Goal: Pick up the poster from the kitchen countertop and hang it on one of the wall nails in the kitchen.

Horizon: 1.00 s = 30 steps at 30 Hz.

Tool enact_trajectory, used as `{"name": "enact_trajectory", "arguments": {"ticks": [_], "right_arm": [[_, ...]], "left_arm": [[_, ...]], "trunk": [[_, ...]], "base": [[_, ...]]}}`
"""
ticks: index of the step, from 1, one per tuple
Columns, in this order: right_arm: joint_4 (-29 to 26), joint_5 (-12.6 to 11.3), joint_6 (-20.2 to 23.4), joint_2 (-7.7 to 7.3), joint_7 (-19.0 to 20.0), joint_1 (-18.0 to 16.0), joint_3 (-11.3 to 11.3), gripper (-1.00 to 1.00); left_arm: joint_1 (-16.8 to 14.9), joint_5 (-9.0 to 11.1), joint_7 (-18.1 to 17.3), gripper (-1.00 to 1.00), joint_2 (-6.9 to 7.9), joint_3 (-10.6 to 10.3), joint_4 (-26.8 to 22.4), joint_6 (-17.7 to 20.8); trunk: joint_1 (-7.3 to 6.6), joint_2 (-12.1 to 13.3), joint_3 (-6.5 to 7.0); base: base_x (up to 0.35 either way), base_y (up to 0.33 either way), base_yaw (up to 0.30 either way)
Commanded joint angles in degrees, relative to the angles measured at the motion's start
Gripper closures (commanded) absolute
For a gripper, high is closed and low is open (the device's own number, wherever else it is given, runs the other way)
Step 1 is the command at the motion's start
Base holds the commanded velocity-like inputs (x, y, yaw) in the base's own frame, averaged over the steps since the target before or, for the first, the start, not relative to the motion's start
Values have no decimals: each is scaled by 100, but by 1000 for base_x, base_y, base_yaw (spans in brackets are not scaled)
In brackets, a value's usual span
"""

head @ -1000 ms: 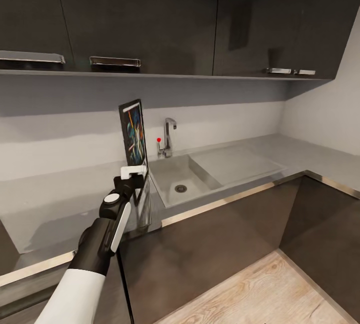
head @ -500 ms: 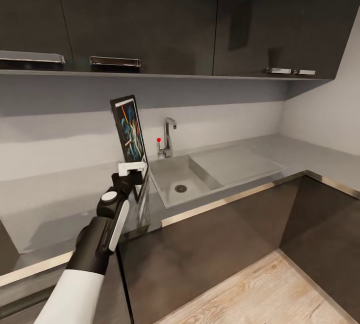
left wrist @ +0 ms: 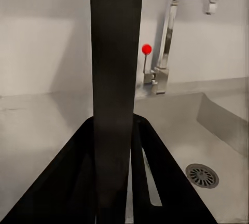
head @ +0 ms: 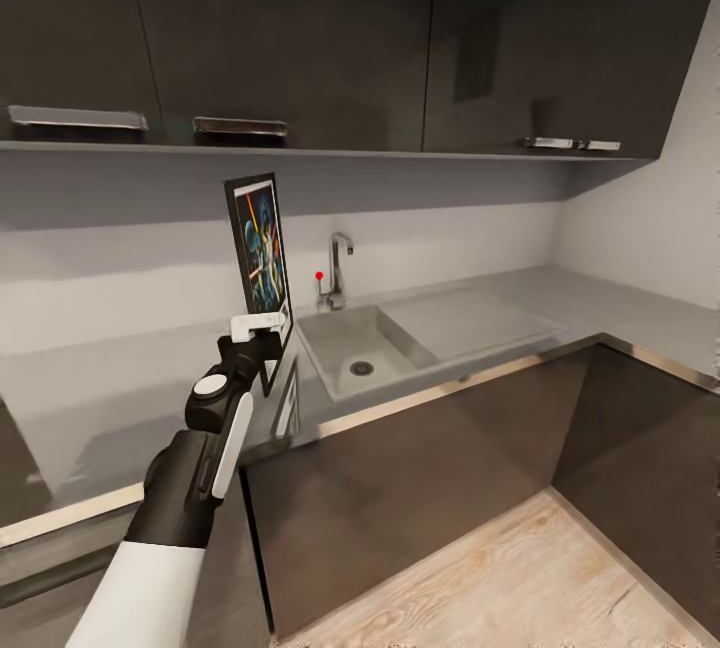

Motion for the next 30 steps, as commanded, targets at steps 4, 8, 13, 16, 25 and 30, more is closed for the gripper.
{"name": "enact_trajectory", "arguments": {"ticks": [4,8,13,16,25,30], "right_arm": [[-7,5,-6,-3,-1,0,2,-100],[-7,5,-6,-4,-1,1,4,-100],[-7,5,-6,1,-1,-1,4,-100],[-7,5,-6,3,-1,1,4,-100],[-7,5,-6,5,-2,2,4,-100],[-7,5,-6,4,-6,1,4,-100]], "left_arm": [[-4,-13,38,100,0,-10,-8,38],[-4,-13,37,100,0,-10,-20,40],[3,-14,34,100,0,-10,-70,43],[4,-14,32,100,0,-10,-81,46],[8,-6,31,100,0,-10,-87,49],[11,2,31,100,0,-13,-88,49]], "trunk": [[-3,-4,-5],[-3,-4,-5],[-3,-4,-5],[-3,-4,-5],[-3,-4,-5],[-3,-4,-5]], "base": [[-204,0,0],[-153,0,0],[-284,0,0],[-326,0,0],[-337,0,0],[-339,0,0]]}}
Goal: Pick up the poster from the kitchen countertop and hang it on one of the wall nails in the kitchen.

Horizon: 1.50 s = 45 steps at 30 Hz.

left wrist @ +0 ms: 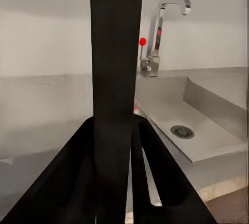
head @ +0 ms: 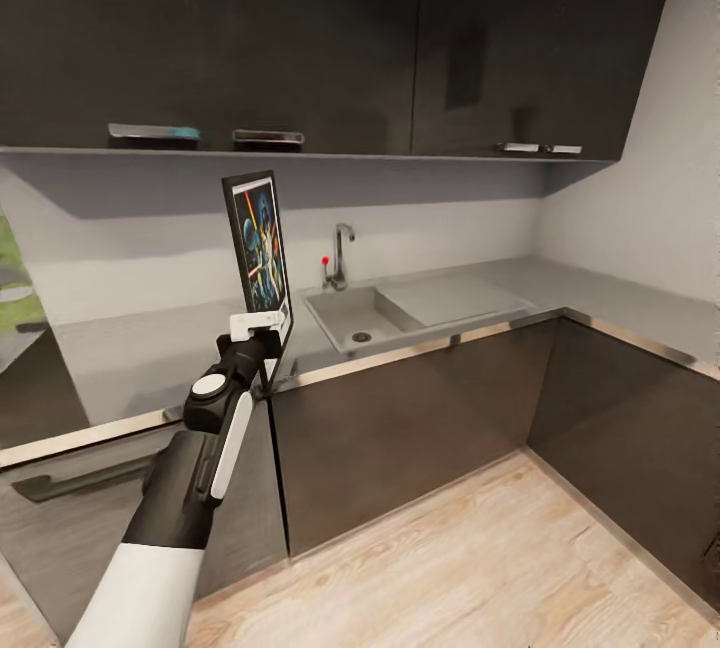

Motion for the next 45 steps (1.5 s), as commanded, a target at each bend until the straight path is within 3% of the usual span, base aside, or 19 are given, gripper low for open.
{"name": "enact_trajectory", "arguments": {"ticks": [1,19,26,30,35,40,45], "right_arm": [[-7,5,-6,-4,-2,3,4,-100],[-7,5,1,-2,-5,3,4,-100],[-1,10,2,-2,-5,3,4,-100],[1,13,2,-2,-5,6,4,-100],[2,11,2,-2,-5,5,4,-100],[2,14,2,-2,-5,4,5,-100],[2,14,2,-2,-5,3,4,-100]], "left_arm": [[-3,-11,40,100,1,-10,-7,32],[-1,7,40,100,-7,-22,-14,34],[-1,15,25,100,-25,-95,-154,96],[-1,17,16,100,-33,-608,-216,317],[-1,49,-13,100,-34,-958,-315,389],[-1,469,-155,100,-22,-1275,-460,420],[-1,611,-188,100,-13,-1644,-491,426]], "trunk": [[-3,-3,-5],[-3,-3,-5],[-3,-3,-5],[-3,-3,-5],[-3,-3,-5],[-3,-3,-5],[-3,-3,-5]], "base": [[-340,0,0],[-338,0,0],[-105,0,0],[-11,0,0],[-3,0,0],[0,0,0],[0,0,0]]}}
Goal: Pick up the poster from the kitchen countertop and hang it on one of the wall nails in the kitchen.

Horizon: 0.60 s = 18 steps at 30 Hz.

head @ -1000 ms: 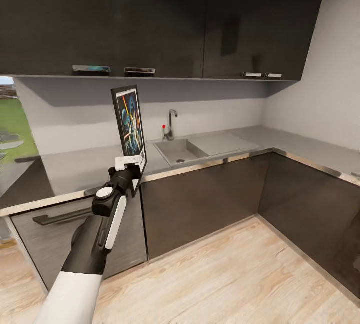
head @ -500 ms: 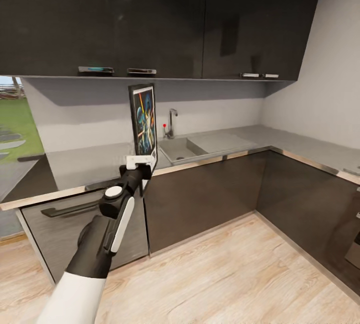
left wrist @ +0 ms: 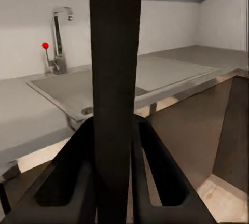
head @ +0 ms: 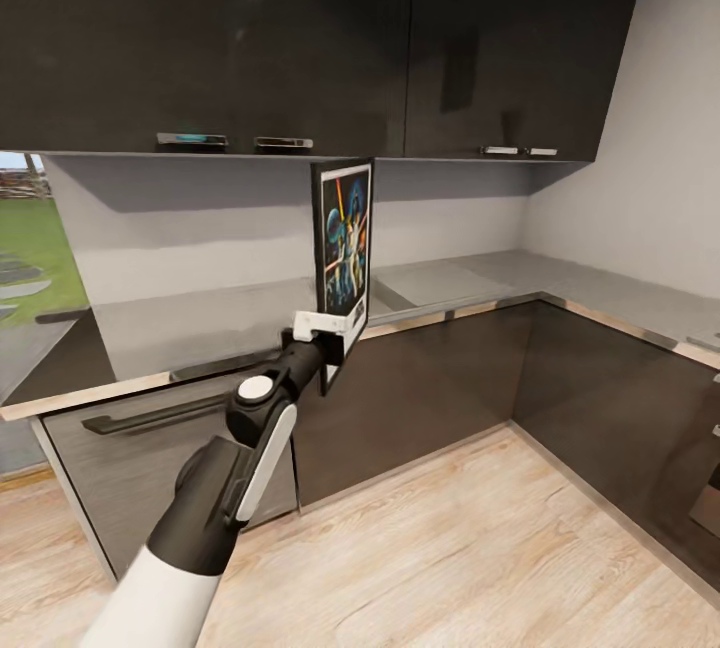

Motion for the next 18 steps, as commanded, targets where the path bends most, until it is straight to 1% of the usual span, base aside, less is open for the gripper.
{"name": "enact_trajectory", "arguments": {"ticks": [1,3,5,6,8,10,12,13,14,15,18], "right_arm": [[-7,6,-6,-2,-2,3,4,-100],[-7,6,-6,-2,-2,3,4,-100],[-7,6,-6,-2,-2,3,4,-100],[-7,6,-6,-2,-2,2,4,-100],[-7,6,-6,-2,-2,3,4,-100],[-2,5,-6,-2,-2,5,4,-100],[0,6,-6,-2,-2,3,4,-100],[0,6,-6,-2,0,4,4,-100],[1,6,-6,-2,0,3,4,-100],[-2,6,-6,-5,3,2,5,-100],[-6,6,-3,-8,5,0,9,-100]], "left_arm": [[-5,55,60,100,0,-77,-9,28],[-5,64,53,100,-1,-118,-11,28],[-5,72,-80,100,-2,-155,-17,29],[-5,75,-281,100,1,-167,-19,34],[-5,75,-512,100,2,-171,-21,83],[-5,75,-917,100,19,-159,-22,301],[-5,74,-1098,100,42,-149,-22,379],[-5,75,-1296,100,104,-143,-23,432],[-5,76,-1410,100,148,-141,-23,451],[-5,75,-1823,100,310,-129,-27,494],[-5,73,-2293,100,515,-62,-46,518]], "trunk": [[0,-3,-5],[0,-3,-5],[0,-3,-5],[0,-3,-5],[0,-3,-5],[0,-3,-5],[0,-3,-5],[0,-3,-5],[0,-3,-5],[0,-3,-5],[0,-3,-5]], "base": [[0,0,0],[0,0,0],[0,0,0],[0,0,0],[0,0,0],[0,0,0],[0,0,0],[0,0,0],[0,0,0],[0,0,0],[0,0,0]]}}
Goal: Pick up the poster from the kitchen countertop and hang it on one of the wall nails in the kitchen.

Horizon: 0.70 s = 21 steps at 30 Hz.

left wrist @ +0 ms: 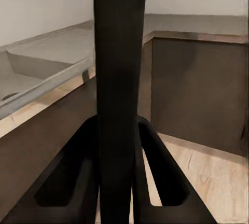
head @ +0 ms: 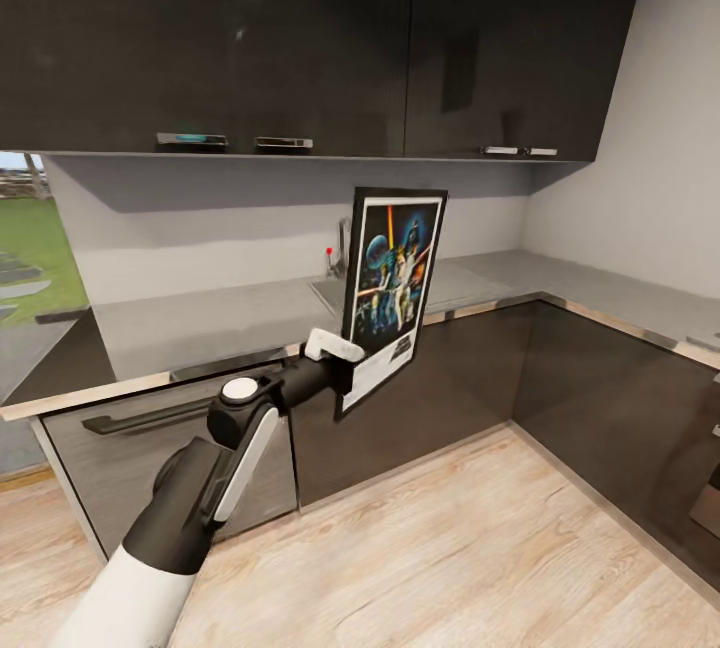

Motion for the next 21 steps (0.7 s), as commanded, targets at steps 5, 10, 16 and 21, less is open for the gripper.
{"name": "enact_trajectory", "arguments": {"ticks": [5,10,16,21], "right_arm": [[-55,-1,4,1,7,1,30,-100],[-139,-9,10,3,16,0,341,-100],[-708,-19,39,4,28,-1,825,-100],[-902,-20,261,-1,337,-18,879,-100]], "left_arm": [[-4,110,-1100,100,471,304,-26,68],[-4,492,-2134,100,976,510,-16,66],[-4,1159,-2752,100,1611,576,11,48],[4,1498,-3245,100,2046,583,46,28]], "trunk": [[0,-3,-5],[0,-3,-5],[0,-3,-5],[0,-3,-5]], "base": [[0,0,0],[0,0,0],[0,0,0],[0,0,0]]}}
